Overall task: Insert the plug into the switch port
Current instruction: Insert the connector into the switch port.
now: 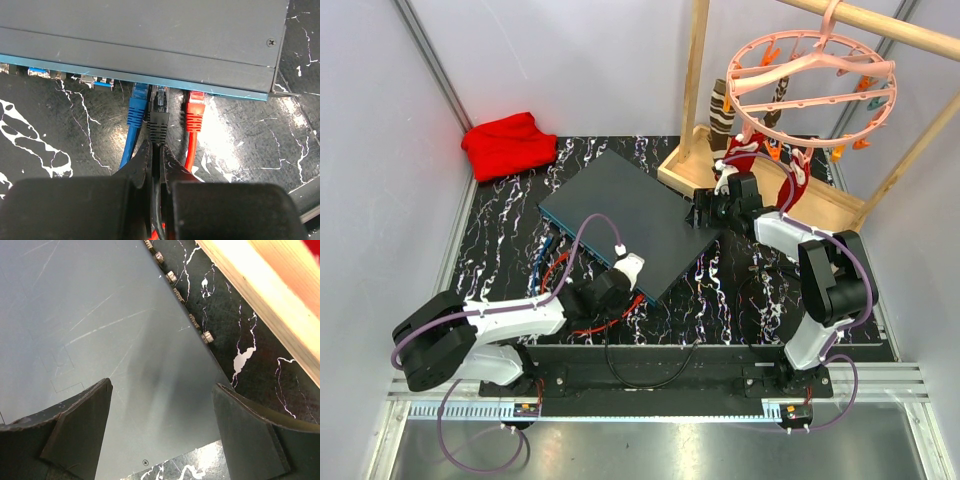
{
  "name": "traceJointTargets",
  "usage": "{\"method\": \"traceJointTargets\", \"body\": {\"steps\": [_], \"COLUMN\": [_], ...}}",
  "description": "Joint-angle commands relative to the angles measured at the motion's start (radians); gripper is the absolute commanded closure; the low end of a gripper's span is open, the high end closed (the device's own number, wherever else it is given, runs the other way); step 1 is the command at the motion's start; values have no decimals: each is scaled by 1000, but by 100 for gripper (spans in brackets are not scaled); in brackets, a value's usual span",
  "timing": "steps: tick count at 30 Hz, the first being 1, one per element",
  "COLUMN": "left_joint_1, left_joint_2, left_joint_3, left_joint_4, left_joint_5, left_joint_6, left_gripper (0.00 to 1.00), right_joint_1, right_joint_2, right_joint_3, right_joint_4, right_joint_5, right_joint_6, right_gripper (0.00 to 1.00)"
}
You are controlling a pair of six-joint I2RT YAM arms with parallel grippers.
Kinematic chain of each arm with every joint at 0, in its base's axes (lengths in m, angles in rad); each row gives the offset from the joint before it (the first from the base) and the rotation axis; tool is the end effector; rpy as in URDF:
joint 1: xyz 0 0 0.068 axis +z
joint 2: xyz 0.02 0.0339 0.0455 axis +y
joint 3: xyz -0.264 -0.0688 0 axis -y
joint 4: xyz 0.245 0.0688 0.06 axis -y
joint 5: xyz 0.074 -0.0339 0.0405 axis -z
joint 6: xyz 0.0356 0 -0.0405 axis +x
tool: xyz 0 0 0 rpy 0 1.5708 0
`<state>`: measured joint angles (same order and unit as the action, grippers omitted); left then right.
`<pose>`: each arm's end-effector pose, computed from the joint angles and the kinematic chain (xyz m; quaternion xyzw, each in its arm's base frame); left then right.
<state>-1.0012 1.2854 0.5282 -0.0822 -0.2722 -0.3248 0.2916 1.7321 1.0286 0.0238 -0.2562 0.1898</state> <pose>0.1360 -0.1946 0.1615 0.2612 0.8889 -0.1182 0.3572 0.3541 0.1157 0.1932 -0.1005 0.8910 0.2138 0.3876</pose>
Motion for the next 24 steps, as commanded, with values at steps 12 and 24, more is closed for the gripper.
{"method": "traceJointTargets", "body": {"steps": [12,24], "left_joint_1": [19,33], "left_joint_2": [32,-40], "left_joint_3": [29,10], "left_joint_4": [188,246], "left_joint_5": [-28,-15], "left_joint_6": [-14,0], "left_gripper": [100,100], "right_joint_1": [-31,-43], "right_joint_2": [58,78], "right_joint_3": [82,93], "right_joint_4": [25,18], "right_joint_5": [-23,-58], "right_joint_6": [-35,-50], "right_gripper": [10,9]}}
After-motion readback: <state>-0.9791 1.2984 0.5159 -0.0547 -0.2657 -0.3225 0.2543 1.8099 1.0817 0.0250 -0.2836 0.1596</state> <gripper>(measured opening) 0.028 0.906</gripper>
